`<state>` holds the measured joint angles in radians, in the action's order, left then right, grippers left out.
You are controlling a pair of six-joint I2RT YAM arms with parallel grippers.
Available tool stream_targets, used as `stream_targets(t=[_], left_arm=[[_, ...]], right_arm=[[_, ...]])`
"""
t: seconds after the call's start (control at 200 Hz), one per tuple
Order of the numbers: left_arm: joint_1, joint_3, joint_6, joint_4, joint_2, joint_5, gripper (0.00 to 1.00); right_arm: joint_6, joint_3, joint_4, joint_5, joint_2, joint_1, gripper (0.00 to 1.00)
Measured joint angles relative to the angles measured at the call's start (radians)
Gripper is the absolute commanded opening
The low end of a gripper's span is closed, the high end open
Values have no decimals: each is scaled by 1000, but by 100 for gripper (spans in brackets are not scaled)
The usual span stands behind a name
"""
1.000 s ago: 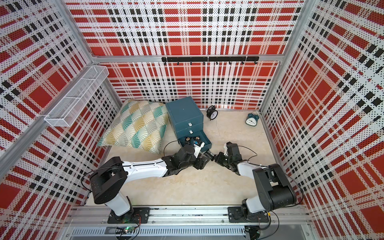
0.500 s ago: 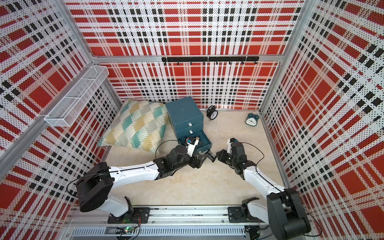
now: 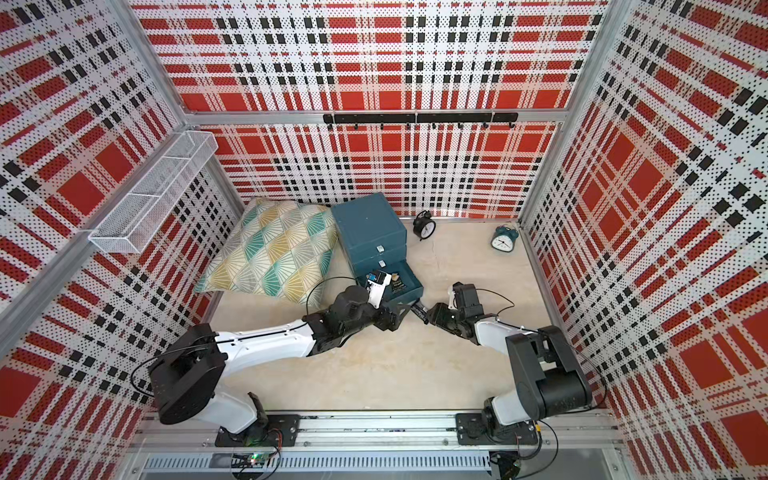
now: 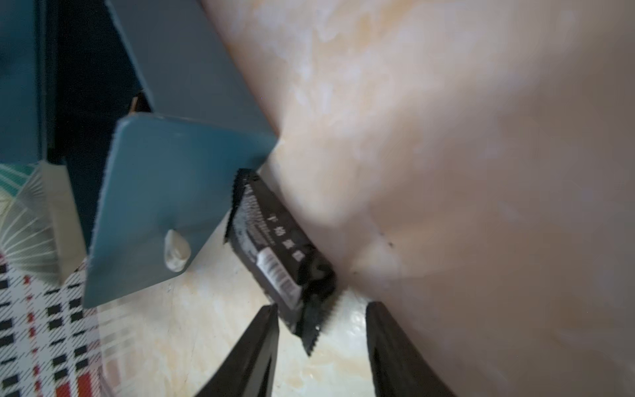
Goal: Place the cookies into the drawer by color
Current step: Pick up the cookie at the center of the board.
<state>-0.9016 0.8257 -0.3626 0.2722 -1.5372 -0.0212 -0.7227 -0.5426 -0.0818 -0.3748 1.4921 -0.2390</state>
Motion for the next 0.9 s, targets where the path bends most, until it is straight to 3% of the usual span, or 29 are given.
stream_targets(t=[0.11,0.371,0.556,0.902], left_arm=[[0,-1,0,2,0,6,89],[0,-1,0,5,0,11,89],[0,-1,0,5,0,13,89],[0,-30,0,21,30,13,89]], right_arm=[[-1,-27,-58,-31,54,0,55],[-12,-37,-122,-59,113,0,25],[-19,-30,-109,-58,89,0,13],[-11,-28,-20,-51,-69,0,10]])
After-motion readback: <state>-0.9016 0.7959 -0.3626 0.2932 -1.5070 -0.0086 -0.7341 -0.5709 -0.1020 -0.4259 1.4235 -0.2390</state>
